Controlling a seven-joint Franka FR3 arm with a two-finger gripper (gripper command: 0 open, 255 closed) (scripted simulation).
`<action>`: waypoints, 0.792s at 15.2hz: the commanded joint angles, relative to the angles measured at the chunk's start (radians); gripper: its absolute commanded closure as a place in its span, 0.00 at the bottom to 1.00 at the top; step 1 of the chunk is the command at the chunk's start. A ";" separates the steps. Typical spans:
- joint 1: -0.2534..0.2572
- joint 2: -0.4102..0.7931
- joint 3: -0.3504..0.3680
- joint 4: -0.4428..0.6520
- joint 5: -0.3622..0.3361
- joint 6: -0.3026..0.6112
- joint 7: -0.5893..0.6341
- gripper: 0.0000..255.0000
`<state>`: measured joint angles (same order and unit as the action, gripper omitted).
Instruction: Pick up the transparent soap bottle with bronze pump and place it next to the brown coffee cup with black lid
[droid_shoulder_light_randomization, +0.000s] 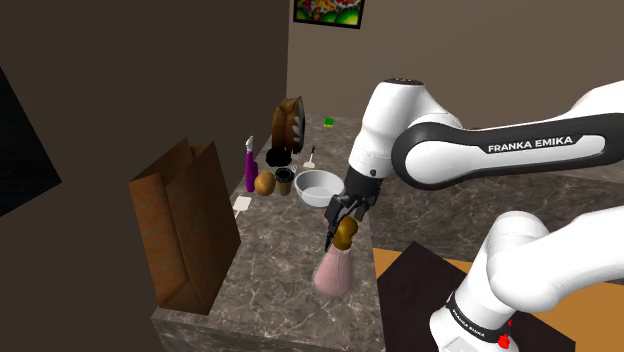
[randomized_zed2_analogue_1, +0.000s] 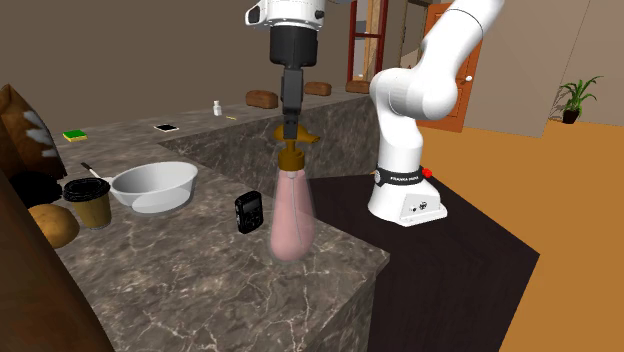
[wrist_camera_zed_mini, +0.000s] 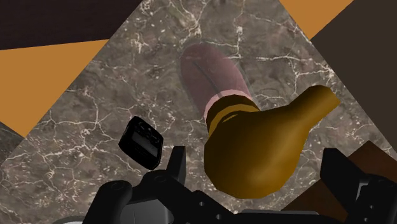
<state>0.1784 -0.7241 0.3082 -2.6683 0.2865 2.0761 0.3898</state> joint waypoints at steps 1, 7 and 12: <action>0.001 0.000 0.001 -0.002 0.001 0.003 0.000 0.00; 0.001 0.000 0.001 -0.002 0.001 0.003 0.000 1.00; 0.000 0.001 0.001 -0.002 0.001 0.003 0.000 1.00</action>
<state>0.1789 -0.7239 0.3089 -2.6703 0.2875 2.0795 0.3900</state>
